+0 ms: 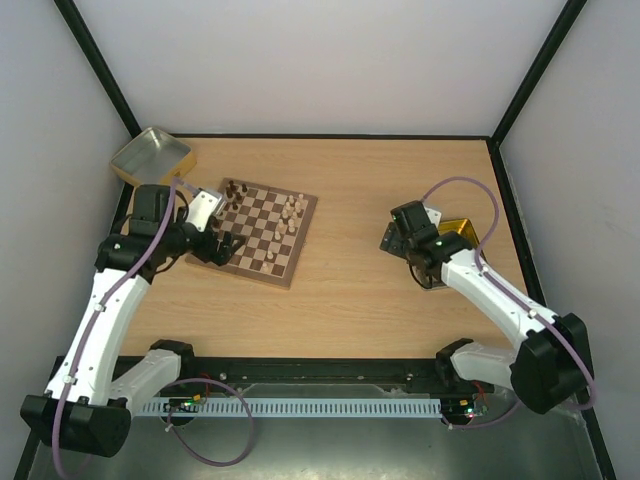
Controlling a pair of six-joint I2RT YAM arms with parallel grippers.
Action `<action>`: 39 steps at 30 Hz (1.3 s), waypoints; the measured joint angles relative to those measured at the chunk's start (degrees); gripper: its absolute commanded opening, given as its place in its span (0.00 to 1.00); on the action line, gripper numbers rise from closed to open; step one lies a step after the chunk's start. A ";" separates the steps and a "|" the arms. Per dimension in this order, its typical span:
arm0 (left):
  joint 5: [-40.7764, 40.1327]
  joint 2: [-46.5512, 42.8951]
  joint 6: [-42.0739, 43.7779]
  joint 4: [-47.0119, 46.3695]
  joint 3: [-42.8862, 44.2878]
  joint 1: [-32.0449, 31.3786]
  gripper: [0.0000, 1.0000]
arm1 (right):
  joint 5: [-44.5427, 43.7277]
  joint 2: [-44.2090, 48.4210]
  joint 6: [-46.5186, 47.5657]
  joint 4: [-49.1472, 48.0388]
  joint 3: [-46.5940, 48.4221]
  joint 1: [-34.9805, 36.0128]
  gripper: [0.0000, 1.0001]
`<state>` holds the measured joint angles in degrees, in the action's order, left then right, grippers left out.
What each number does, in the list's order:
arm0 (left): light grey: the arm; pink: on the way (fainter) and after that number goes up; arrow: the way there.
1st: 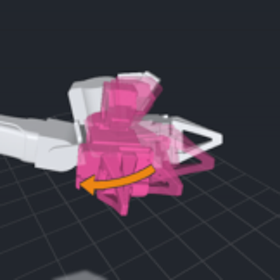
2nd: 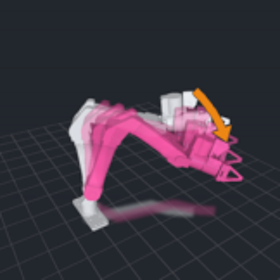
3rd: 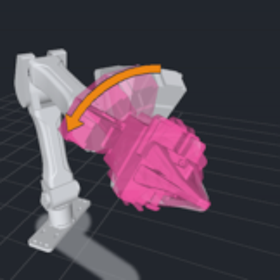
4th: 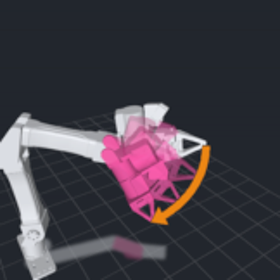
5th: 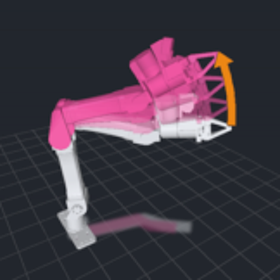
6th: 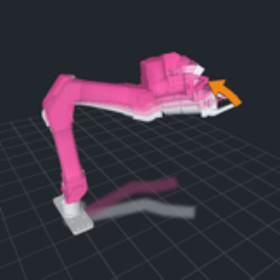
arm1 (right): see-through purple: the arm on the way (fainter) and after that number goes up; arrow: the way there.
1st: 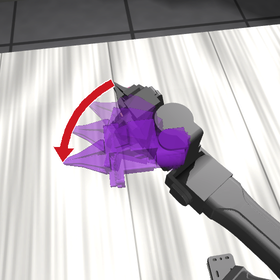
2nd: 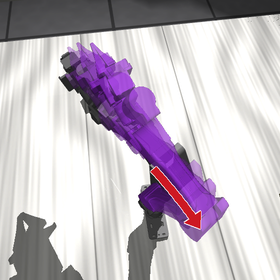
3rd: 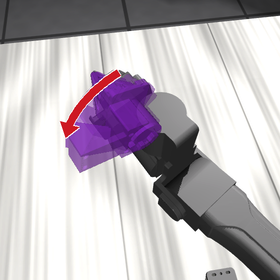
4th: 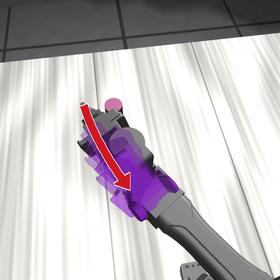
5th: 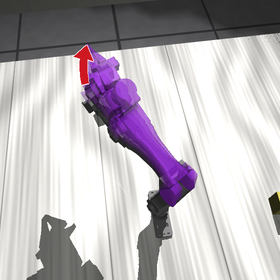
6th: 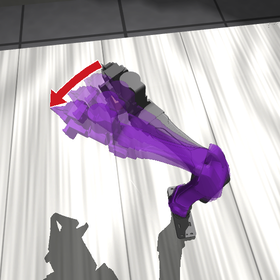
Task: Set up the chess pieces on the board
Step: Move the storage box to the center of the board.
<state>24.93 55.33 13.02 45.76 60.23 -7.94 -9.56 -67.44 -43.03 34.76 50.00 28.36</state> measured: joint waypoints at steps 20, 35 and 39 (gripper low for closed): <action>3.28 -2.27 0.02 -0.17 -1.16 0.85 0.99 | 5.07 -12.24 -0.20 -10.08 -4.04 -7.34 0.87; 3.37 -2.89 0.02 -0.46 -1.29 1.25 0.99 | 11.52 -17.42 1.42 -13.92 -2.84 -7.37 0.81; 3.37 -2.89 0.00 -0.48 -1.38 1.51 0.99 | 14.10 -17.42 1.33 -14.86 -2.86 -7.34 0.80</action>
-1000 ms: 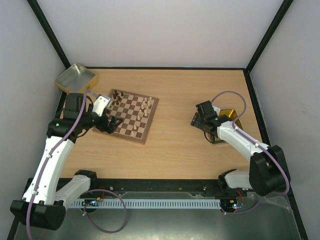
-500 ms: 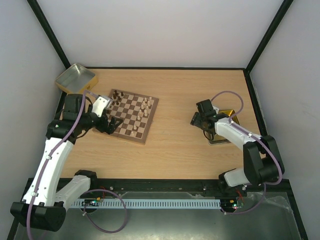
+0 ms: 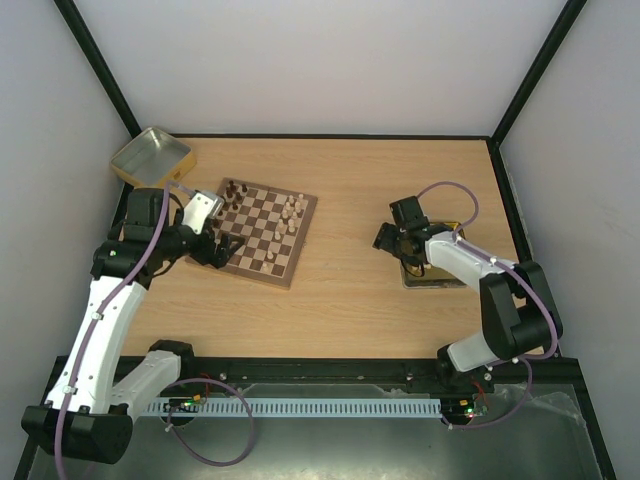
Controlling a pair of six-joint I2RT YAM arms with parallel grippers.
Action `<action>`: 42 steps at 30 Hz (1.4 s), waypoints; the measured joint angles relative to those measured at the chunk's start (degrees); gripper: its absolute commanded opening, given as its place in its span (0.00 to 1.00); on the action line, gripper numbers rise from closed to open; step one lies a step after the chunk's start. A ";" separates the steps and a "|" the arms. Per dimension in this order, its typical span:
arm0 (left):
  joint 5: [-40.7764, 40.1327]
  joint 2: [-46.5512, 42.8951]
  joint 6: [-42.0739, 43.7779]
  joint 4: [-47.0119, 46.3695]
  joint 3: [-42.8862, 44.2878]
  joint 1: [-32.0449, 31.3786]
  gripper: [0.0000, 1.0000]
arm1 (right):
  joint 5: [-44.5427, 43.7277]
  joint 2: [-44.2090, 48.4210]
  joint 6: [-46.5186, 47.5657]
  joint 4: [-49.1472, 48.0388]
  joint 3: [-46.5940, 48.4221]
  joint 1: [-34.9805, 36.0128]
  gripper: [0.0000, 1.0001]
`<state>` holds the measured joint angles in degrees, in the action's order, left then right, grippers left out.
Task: Set up the chess pieces on the board
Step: Move the storage box to the center of the board, then move the chessboard to the center of the board.
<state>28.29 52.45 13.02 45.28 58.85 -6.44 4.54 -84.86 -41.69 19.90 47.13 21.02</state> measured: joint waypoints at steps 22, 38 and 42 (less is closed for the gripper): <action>-1.11 0.52 0.02 -0.61 0.17 0.70 0.92 | 2.12 3.54 -2.89 -1.07 -1.22 9.03 0.80; -8.17 18.32 6.40 -1.38 9.99 14.23 0.02 | -6.71 10.49 0.24 5.95 7.45 9.03 0.79; -7.98 27.69 7.85 -3.04 11.96 18.93 0.02 | -4.57 9.86 0.57 5.07 7.32 9.03 0.77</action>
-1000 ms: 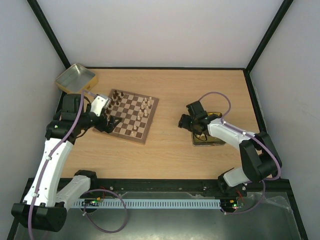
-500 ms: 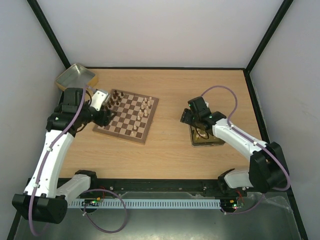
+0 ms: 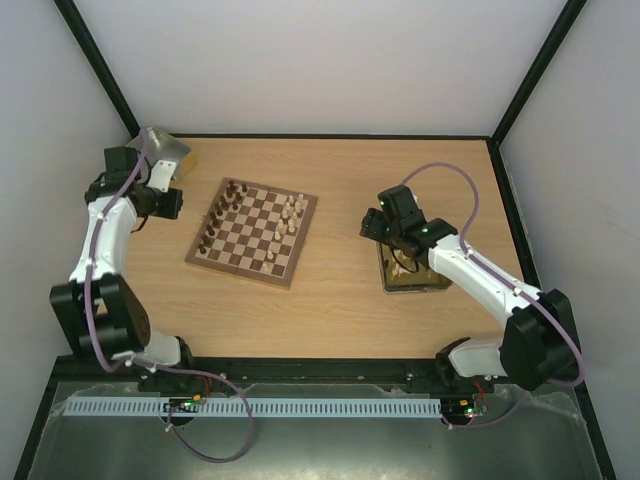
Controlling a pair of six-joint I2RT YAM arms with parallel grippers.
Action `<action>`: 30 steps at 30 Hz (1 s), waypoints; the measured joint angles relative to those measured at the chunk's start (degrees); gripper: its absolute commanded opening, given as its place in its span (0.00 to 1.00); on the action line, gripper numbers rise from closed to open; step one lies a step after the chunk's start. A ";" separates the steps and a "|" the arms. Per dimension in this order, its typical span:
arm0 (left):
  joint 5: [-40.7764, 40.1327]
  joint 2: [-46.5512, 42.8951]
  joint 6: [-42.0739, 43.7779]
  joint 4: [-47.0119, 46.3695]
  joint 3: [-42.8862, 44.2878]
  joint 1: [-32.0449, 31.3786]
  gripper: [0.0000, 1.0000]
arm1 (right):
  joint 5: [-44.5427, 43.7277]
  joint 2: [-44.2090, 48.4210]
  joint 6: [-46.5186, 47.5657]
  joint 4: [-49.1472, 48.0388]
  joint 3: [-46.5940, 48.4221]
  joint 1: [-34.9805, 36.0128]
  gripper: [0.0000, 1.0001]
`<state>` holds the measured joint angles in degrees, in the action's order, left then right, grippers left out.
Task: Set up the chess pieces on the board
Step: Move the chessboard to the center of the board.
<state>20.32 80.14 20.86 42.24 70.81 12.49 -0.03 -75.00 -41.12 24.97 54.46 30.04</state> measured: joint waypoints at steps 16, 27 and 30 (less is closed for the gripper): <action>0.17 32.39 0.13 -8.61 13.51 1.68 0.02 | 7.10 -5.60 0.22 -4.42 -0.39 0.26 0.75; 1.38 43.78 -1.90 -9.84 21.73 1.42 0.02 | 9.14 -10.78 0.13 -8.31 -3.32 0.83 0.71; 2.01 45.20 -2.27 -9.84 22.16 1.05 0.02 | 9.55 -12.59 -0.11 -9.55 -3.37 1.14 0.71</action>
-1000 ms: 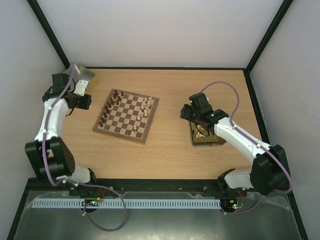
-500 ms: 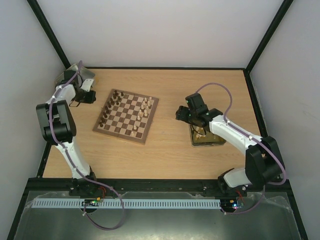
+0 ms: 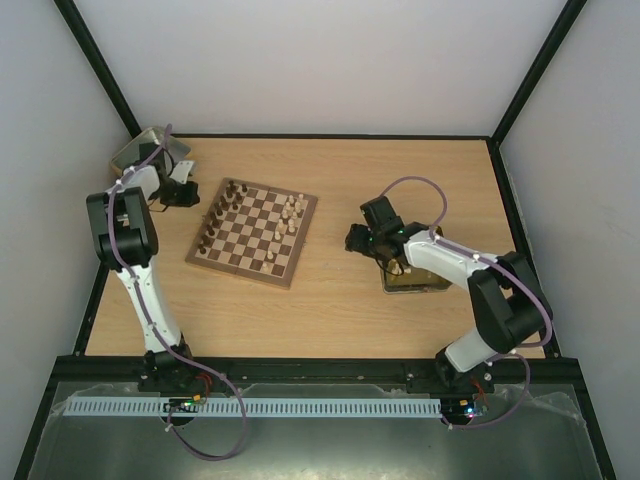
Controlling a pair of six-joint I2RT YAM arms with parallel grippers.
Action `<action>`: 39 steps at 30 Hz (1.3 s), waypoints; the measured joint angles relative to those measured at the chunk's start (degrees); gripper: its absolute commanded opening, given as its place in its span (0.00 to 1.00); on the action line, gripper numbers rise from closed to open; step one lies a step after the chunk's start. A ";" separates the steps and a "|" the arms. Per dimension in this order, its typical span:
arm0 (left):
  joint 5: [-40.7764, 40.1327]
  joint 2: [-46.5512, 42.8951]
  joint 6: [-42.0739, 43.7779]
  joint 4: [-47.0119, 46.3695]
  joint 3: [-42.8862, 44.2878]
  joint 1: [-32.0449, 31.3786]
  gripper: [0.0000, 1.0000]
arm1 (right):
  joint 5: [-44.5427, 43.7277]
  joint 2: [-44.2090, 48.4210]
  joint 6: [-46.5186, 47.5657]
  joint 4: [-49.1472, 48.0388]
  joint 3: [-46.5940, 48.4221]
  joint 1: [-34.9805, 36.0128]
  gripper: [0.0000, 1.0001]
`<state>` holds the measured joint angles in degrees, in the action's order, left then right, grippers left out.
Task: Set up the chess pieces on the board
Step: Move the chessboard to the center of the board.
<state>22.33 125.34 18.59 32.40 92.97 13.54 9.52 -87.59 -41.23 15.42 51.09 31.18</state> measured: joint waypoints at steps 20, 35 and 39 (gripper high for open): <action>6.71 -1.70 -0.66 -3.41 -7.58 -2.08 0.02 | 1.16 -6.19 -0.59 -4.20 -0.42 6.08 0.70; 7.19 -14.88 2.51 -3.26 -26.56 -4.44 0.02 | 1.60 -5.77 -1.88 -6.54 -4.44 8.74 0.70; 7.04 -17.66 3.08 -2.95 -30.27 -6.19 0.02 | 1.70 -4.07 -2.62 -8.90 -7.06 8.94 0.67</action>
<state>29.36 107.68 21.67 29.45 62.70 7.35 11.22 -91.66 -43.86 6.52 44.03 40.12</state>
